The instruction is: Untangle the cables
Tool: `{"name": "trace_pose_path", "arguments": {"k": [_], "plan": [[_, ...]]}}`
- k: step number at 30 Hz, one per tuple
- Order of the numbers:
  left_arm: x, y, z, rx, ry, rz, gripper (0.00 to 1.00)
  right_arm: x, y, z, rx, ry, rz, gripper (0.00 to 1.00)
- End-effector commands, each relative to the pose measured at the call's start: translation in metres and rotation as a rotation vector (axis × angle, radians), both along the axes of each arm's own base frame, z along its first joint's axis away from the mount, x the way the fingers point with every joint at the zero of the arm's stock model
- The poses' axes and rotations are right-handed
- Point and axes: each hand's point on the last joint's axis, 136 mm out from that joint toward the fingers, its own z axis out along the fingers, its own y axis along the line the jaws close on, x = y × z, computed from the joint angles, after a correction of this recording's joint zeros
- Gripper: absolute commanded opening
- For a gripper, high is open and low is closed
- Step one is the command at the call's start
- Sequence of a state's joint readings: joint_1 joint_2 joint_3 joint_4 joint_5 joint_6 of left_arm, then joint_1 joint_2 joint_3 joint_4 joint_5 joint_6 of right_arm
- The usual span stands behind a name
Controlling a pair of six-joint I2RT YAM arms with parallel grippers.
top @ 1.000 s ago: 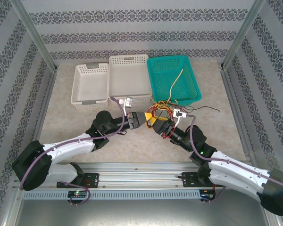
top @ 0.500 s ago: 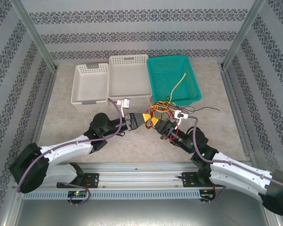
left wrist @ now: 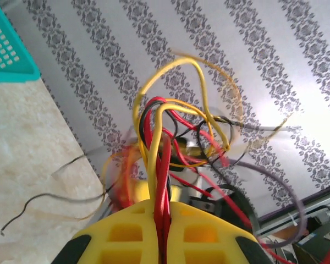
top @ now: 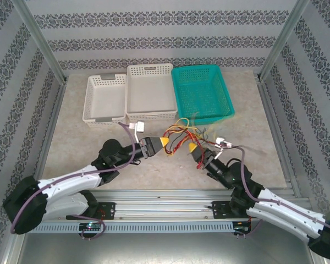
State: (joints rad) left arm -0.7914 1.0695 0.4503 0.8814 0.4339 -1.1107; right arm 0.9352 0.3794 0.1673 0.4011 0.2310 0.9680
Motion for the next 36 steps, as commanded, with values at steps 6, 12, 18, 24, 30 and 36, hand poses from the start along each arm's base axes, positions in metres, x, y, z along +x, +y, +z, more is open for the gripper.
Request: {"name": "trace_pose_path", "arguments": {"k": [6,12,18,24,30,36], "plan": [[0.002,0.033,0.024,-0.092,-0.103,0.152,0.00,0.018,-0.053,-0.050,-0.047,0.144,-0.279,0.00],[0.009,0.047,0.009,-0.045,-0.080,0.242,0.00,0.012,-0.051,-0.042,-0.121,0.105,-0.242,0.00],[0.019,0.056,0.002,-0.027,-0.018,0.313,0.00,0.000,-0.041,-0.019,-0.187,0.044,-0.149,0.54],[0.027,0.060,-0.006,-0.024,0.051,0.357,0.00,-0.010,-0.023,0.005,-0.203,0.016,-0.031,0.72],[0.030,0.067,-0.026,0.081,0.102,0.400,0.00,-0.005,-0.075,0.026,-0.379,0.105,-0.243,0.72],[0.027,0.061,-0.042,0.214,0.121,0.366,0.00,0.000,-0.048,0.039,-0.600,0.021,-0.141,0.72]]}}
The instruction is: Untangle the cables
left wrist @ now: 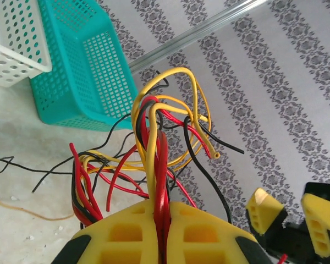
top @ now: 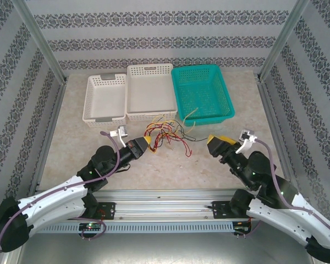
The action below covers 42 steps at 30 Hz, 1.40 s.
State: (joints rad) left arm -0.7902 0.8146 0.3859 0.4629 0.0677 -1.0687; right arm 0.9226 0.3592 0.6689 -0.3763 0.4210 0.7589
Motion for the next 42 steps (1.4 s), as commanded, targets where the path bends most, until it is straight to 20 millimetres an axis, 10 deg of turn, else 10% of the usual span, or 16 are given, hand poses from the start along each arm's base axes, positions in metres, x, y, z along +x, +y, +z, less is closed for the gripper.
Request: {"name": "trace_pose_path", "arguments": {"k": [1,10,25,42], "plan": [[0.001,-0.004,0.004,0.055,-0.005,-0.022,0.00,0.006,0.027,-0.023,-0.273,0.029,0.110,0.72],[-0.006,-0.013,0.005,0.089,0.003,-0.091,0.00,0.026,0.090,-0.039,-0.501,0.017,0.300,0.64],[-0.010,-0.012,0.007,0.089,-0.002,-0.102,0.00,0.045,0.072,-0.064,-0.453,0.079,0.247,0.51],[-0.011,-0.012,0.010,0.076,-0.009,-0.109,0.00,0.052,0.095,-0.090,-0.376,0.145,0.349,0.44]]}}
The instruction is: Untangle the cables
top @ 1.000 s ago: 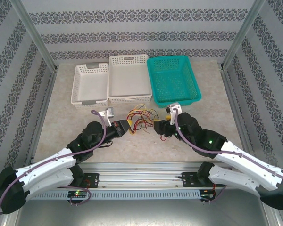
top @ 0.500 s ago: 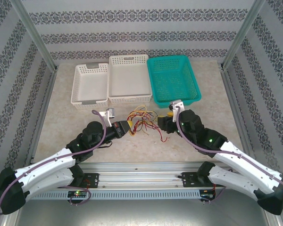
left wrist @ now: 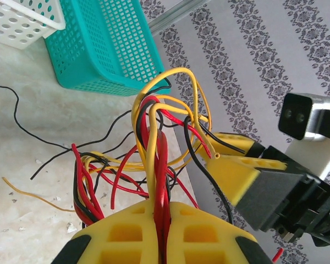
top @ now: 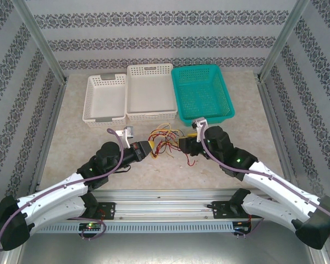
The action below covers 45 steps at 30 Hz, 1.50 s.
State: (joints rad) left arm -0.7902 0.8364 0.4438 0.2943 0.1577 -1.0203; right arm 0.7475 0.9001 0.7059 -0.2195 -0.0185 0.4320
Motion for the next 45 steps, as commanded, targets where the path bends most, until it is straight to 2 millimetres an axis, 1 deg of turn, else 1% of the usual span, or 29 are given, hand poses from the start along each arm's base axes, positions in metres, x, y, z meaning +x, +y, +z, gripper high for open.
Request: {"name": "trace_pose_path", "arguments": {"k": [1,6,9,10,11,13,16,20,23,25,28,30,32,36,39,43,45], "plan": [[-0.001,-0.001,0.030,-0.047,-0.071,-0.017,0.00,0.004,0.002,-0.002,0.038,0.009,-0.004,0.43],[-0.002,-0.001,0.029,-0.051,-0.070,-0.020,0.00,0.007,0.002,-0.003,0.070,0.015,-0.003,0.33],[-0.003,-0.001,0.029,-0.059,-0.069,-0.024,0.00,0.008,0.003,-0.003,0.093,0.017,0.003,0.26],[-0.003,-0.002,0.029,-0.059,-0.070,-0.024,0.00,0.007,0.004,-0.002,0.100,0.013,0.016,0.14],[-0.003,-0.001,0.029,-0.060,-0.069,-0.025,0.00,0.007,0.004,-0.001,0.101,0.012,0.017,0.00],[-0.004,0.000,0.030,-0.055,-0.071,-0.025,0.00,0.009,-0.003,0.001,0.100,0.002,-0.013,0.00],[-0.006,0.004,0.029,-0.025,-0.073,-0.021,0.00,0.011,-0.023,0.009,0.102,-0.037,-0.098,0.00],[-0.009,0.020,0.023,0.052,-0.059,0.000,0.00,0.011,-0.062,0.022,0.133,-0.093,-0.244,0.00],[-0.010,0.033,0.019,0.109,-0.042,0.012,0.00,0.013,-0.094,0.024,0.140,-0.096,-0.367,0.00],[-0.012,0.041,0.018,0.149,-0.028,0.015,0.00,0.014,-0.110,0.027,0.151,-0.094,-0.427,0.00],[-0.016,0.055,0.016,0.244,-0.005,0.027,0.00,0.014,-0.138,0.033,0.138,-0.099,-0.538,0.00],[-0.019,0.068,0.017,0.317,0.014,0.039,0.00,0.013,-0.158,0.041,0.132,-0.116,-0.614,0.00],[-0.023,0.079,0.019,0.378,0.022,0.052,0.00,0.012,-0.173,0.049,0.129,-0.128,-0.671,0.00],[-0.030,0.099,0.028,0.482,0.015,0.071,0.00,0.008,-0.198,0.064,0.099,-0.154,-0.768,0.00],[-0.035,0.113,0.031,0.557,0.008,0.087,0.00,0.004,-0.213,0.073,0.078,-0.172,-0.825,0.00],[-0.040,0.131,0.032,0.654,0.000,0.121,0.00,-0.001,-0.228,0.076,0.044,-0.169,-0.897,0.00],[-0.042,0.140,0.033,0.685,-0.004,0.144,0.00,-0.002,-0.233,0.076,0.033,-0.168,-0.919,0.00]]}}
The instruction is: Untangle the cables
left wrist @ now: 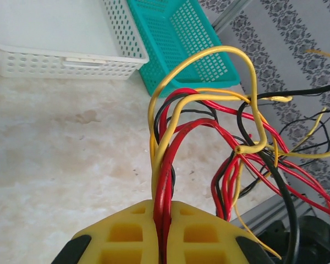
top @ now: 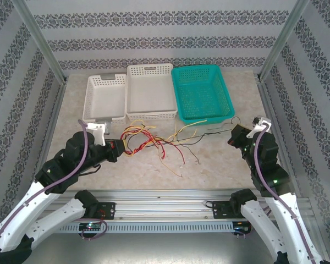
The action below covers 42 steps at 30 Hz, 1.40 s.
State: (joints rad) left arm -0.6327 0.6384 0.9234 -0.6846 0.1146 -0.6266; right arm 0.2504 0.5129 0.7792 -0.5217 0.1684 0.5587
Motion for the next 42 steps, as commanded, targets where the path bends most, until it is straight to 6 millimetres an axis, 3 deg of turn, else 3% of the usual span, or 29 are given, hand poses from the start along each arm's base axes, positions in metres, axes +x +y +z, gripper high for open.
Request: {"name": "trace_pose_path", "arguments": {"k": [1,6,11,14,19,23,26,29,35,42], "plan": [[-0.010,0.046,-0.022,0.221,0.024,0.099,0.00,-0.008,-0.045,0.006,-0.074,0.008,-0.225,0.00],[-0.011,0.059,-0.025,0.222,0.010,0.166,0.00,-0.006,-0.043,-0.002,-0.062,0.033,-0.219,0.00],[-0.009,0.043,-0.041,0.057,0.042,0.174,0.00,0.000,-0.028,-0.012,-0.028,0.058,-0.148,0.00],[-0.004,0.033,-0.050,-0.057,0.043,0.187,0.06,0.001,-0.029,-0.015,-0.029,0.067,-0.152,0.00],[0.000,0.028,-0.078,-0.113,0.089,0.215,0.33,-0.003,-0.037,-0.012,-0.068,0.073,-0.183,0.00],[0.008,0.022,-0.094,-0.136,0.099,0.226,0.46,0.000,-0.031,-0.016,-0.062,0.085,-0.154,0.00],[0.016,0.018,-0.096,-0.146,0.091,0.230,0.57,0.007,-0.015,-0.018,-0.027,0.079,-0.077,0.00],[0.025,0.000,-0.092,-0.196,0.089,0.188,0.61,0.011,0.003,-0.015,0.011,0.067,0.016,0.00],[0.047,-0.048,-0.081,-0.276,0.100,0.048,0.69,0.009,0.033,0.012,0.081,-0.022,0.177,0.00],[0.066,-0.114,-0.072,-0.219,0.080,-0.121,0.74,0.004,0.075,0.035,0.177,-0.066,0.398,0.00]]}}
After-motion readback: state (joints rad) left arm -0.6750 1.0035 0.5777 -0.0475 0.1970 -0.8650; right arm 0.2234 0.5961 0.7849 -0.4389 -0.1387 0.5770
